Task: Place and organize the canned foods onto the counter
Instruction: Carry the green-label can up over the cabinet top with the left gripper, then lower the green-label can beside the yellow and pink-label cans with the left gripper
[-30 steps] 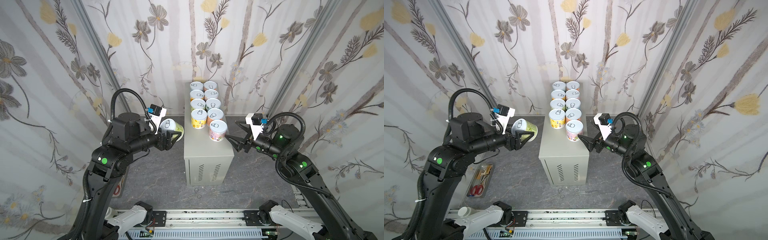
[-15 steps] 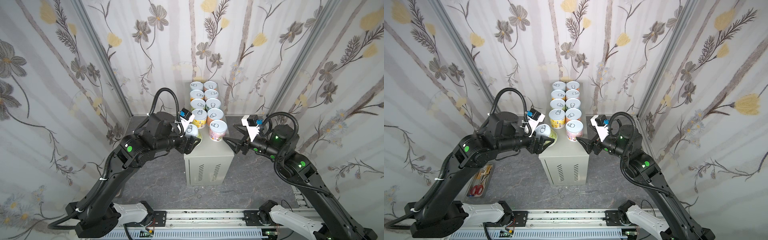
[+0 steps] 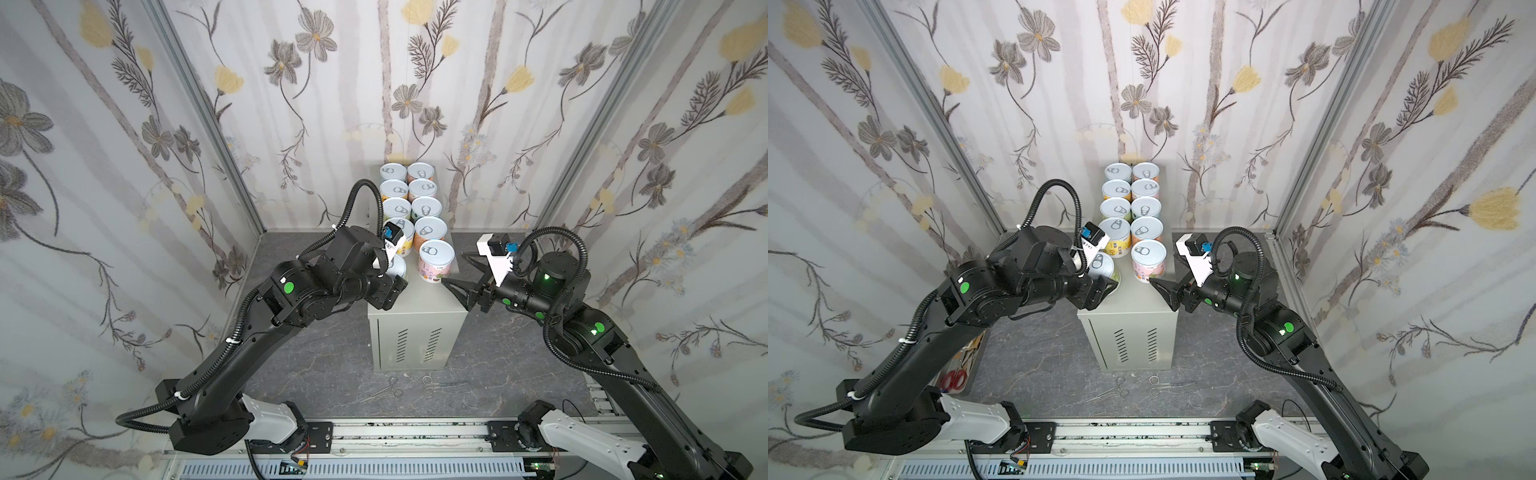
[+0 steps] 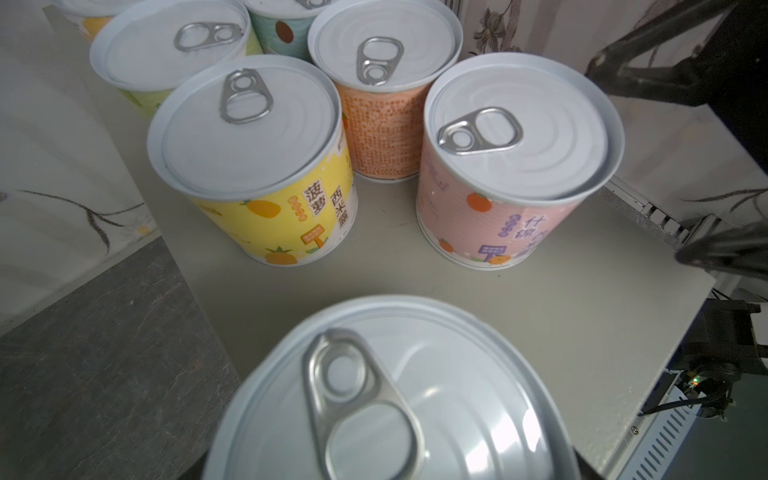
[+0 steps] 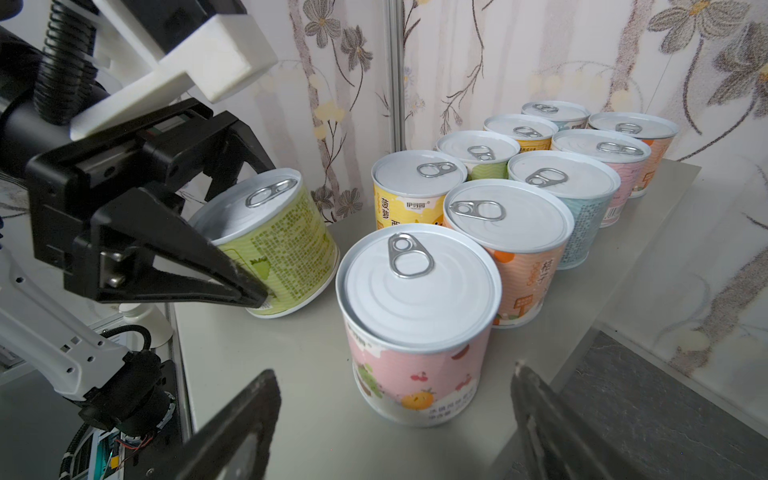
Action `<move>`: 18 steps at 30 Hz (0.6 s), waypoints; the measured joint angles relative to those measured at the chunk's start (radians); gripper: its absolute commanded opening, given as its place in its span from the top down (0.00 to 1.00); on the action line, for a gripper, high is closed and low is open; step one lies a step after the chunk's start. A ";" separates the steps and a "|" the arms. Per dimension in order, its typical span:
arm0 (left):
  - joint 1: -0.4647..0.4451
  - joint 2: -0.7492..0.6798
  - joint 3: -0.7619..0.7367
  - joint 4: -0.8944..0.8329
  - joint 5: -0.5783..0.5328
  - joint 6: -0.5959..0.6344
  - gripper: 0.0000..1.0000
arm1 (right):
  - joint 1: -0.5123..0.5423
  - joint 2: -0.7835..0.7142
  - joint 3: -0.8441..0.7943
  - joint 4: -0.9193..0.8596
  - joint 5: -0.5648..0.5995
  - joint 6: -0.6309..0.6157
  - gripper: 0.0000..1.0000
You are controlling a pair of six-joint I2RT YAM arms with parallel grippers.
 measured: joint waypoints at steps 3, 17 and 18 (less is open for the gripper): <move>-0.002 0.012 0.009 -0.001 -0.016 0.000 0.27 | 0.002 0.003 0.002 -0.001 0.000 -0.001 0.13; -0.002 0.057 0.027 0.029 -0.032 0.000 0.24 | 0.003 -0.001 -0.005 0.001 0.002 -0.004 0.12; -0.002 0.059 0.027 0.027 -0.031 0.002 0.23 | 0.003 -0.002 -0.006 0.001 0.005 -0.004 0.12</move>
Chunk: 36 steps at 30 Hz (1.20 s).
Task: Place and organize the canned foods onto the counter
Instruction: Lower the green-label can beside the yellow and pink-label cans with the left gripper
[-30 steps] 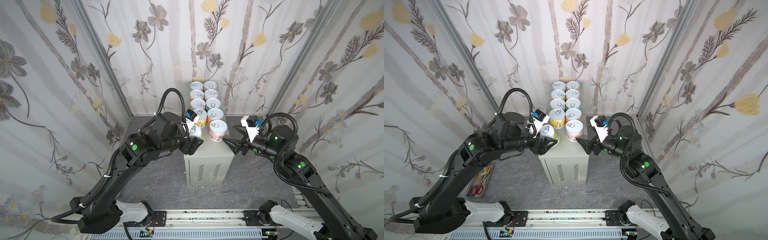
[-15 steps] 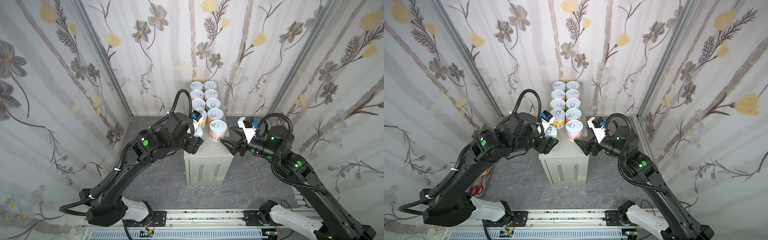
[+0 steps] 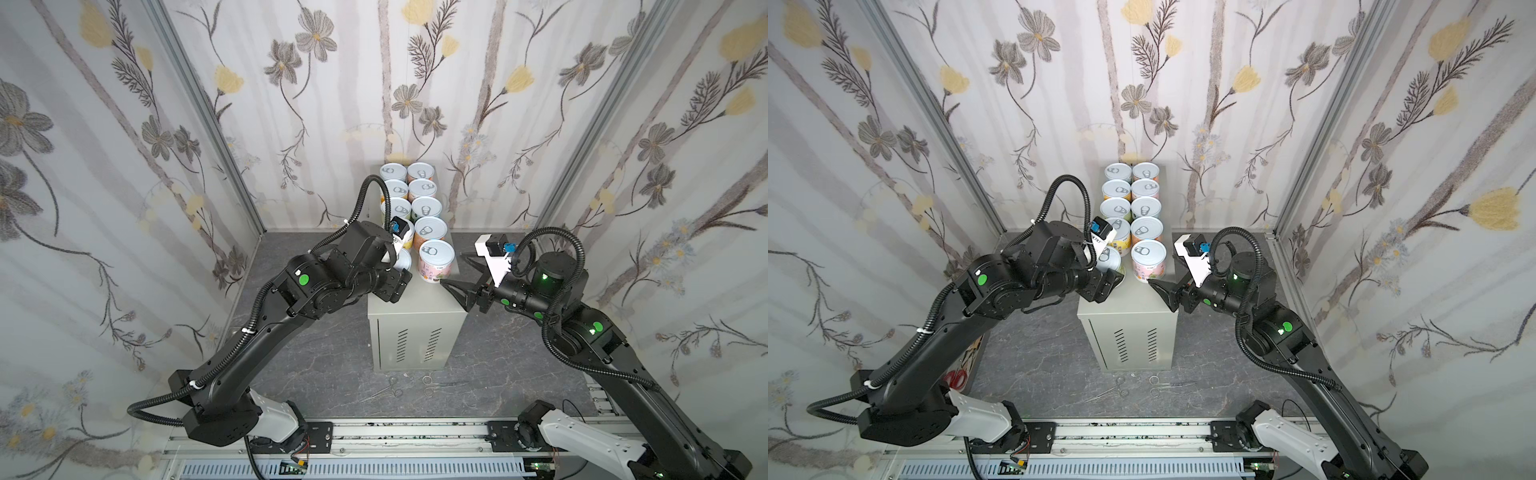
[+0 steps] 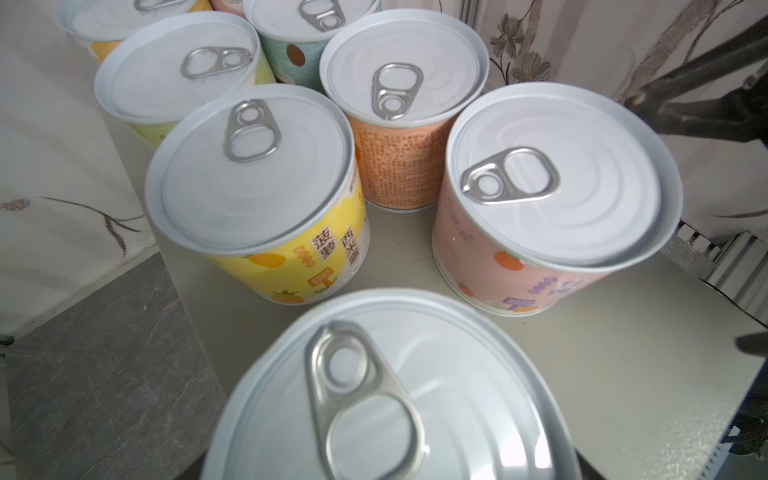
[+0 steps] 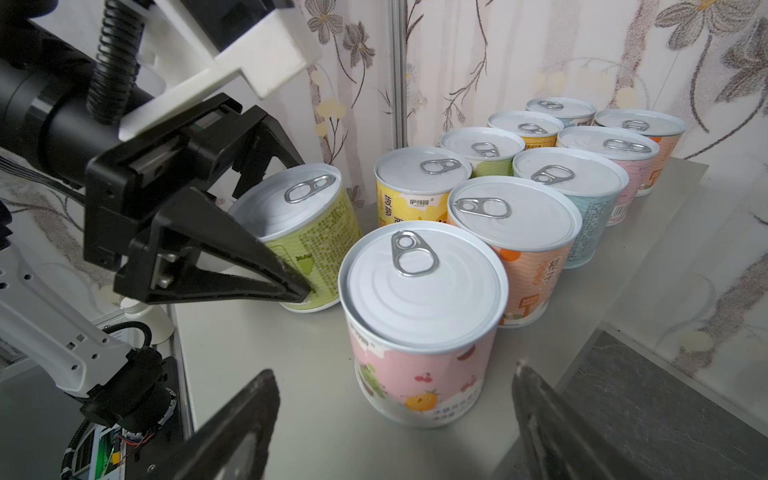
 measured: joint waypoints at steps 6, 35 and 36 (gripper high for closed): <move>0.000 0.011 0.000 0.003 0.007 0.003 0.19 | 0.000 -0.001 -0.011 0.000 0.008 -0.001 0.12; 0.000 -0.390 -0.453 0.380 0.077 0.088 0.10 | 0.000 -0.007 -0.089 0.123 0.011 0.004 0.21; 0.000 -0.397 -0.467 0.390 0.077 0.092 0.11 | 0.000 -0.006 -0.090 0.124 0.011 0.004 0.21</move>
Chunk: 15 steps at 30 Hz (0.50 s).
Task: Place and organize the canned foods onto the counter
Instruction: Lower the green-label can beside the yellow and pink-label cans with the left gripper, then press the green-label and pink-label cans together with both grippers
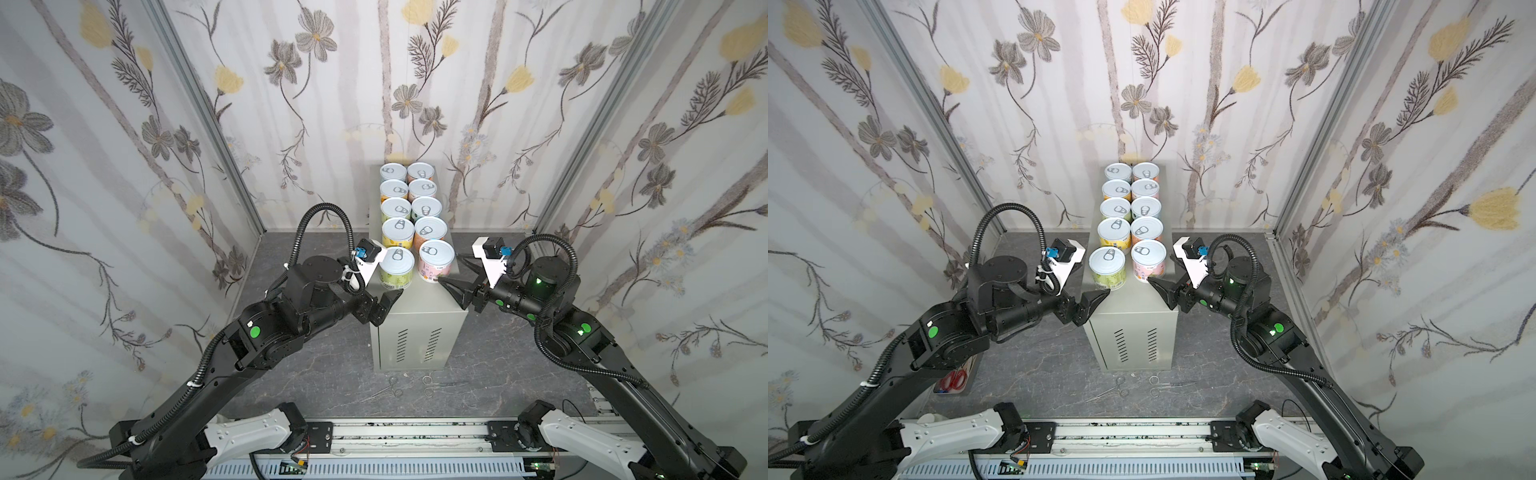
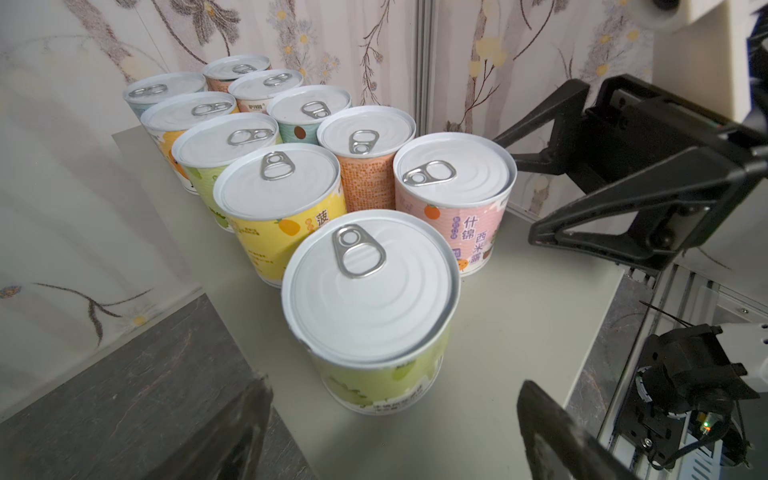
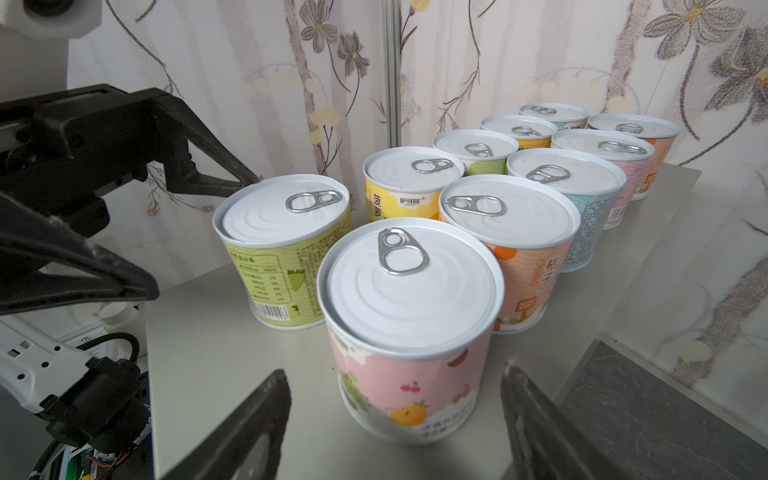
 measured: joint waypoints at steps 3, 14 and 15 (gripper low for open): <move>0.000 -0.019 -0.034 0.034 -0.001 0.002 0.16 | 0.000 0.005 -0.002 0.003 0.000 0.000 0.23; 0.000 -0.005 -0.085 0.142 -0.011 0.032 0.19 | 0.001 0.016 -0.010 0.014 0.000 0.000 0.27; 0.000 -0.002 -0.085 0.146 -0.011 0.035 0.20 | 0.001 0.016 -0.012 0.014 0.000 0.000 0.27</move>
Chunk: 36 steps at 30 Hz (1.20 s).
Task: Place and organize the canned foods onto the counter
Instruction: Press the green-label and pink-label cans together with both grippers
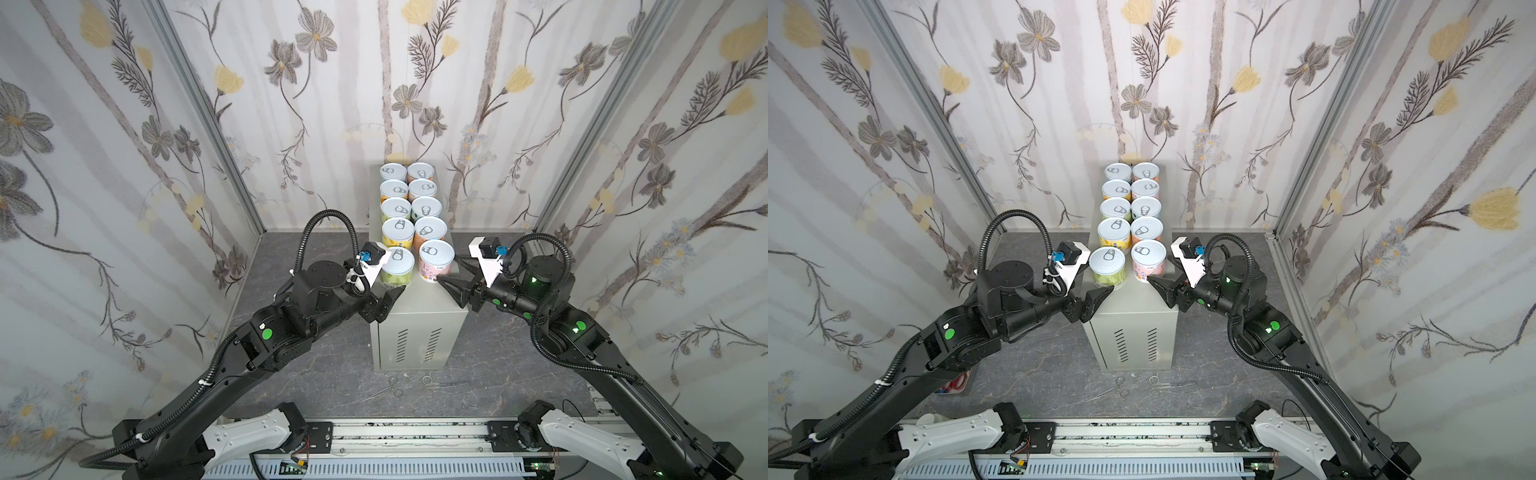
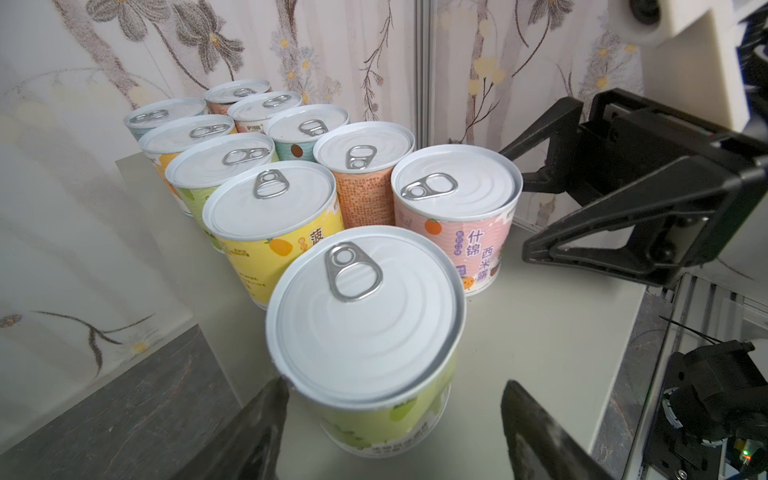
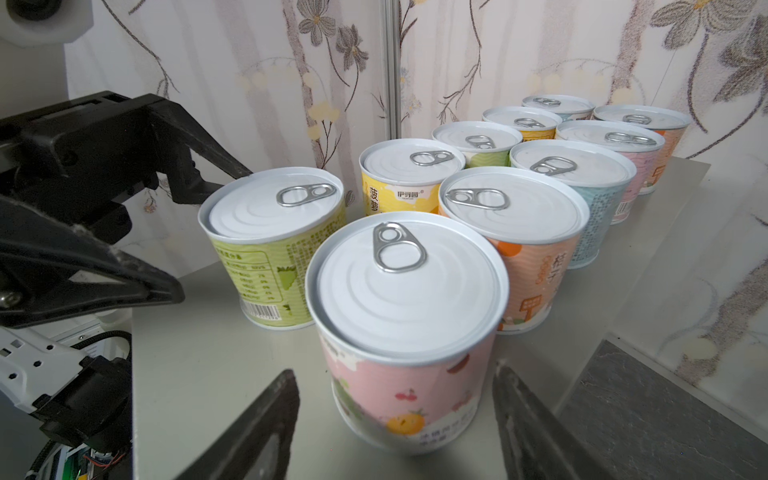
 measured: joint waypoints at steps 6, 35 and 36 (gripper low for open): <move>0.002 0.018 0.000 0.012 0.000 0.010 0.22 | 0.000 -0.004 -0.024 0.014 0.001 0.000 0.30; 0.013 0.055 0.001 0.048 -0.006 0.019 0.26 | 0.002 0.021 -0.030 0.062 -0.002 0.000 0.41; 0.013 0.055 0.001 0.049 -0.009 0.019 0.26 | 0.002 0.021 -0.030 0.063 -0.005 0.000 0.41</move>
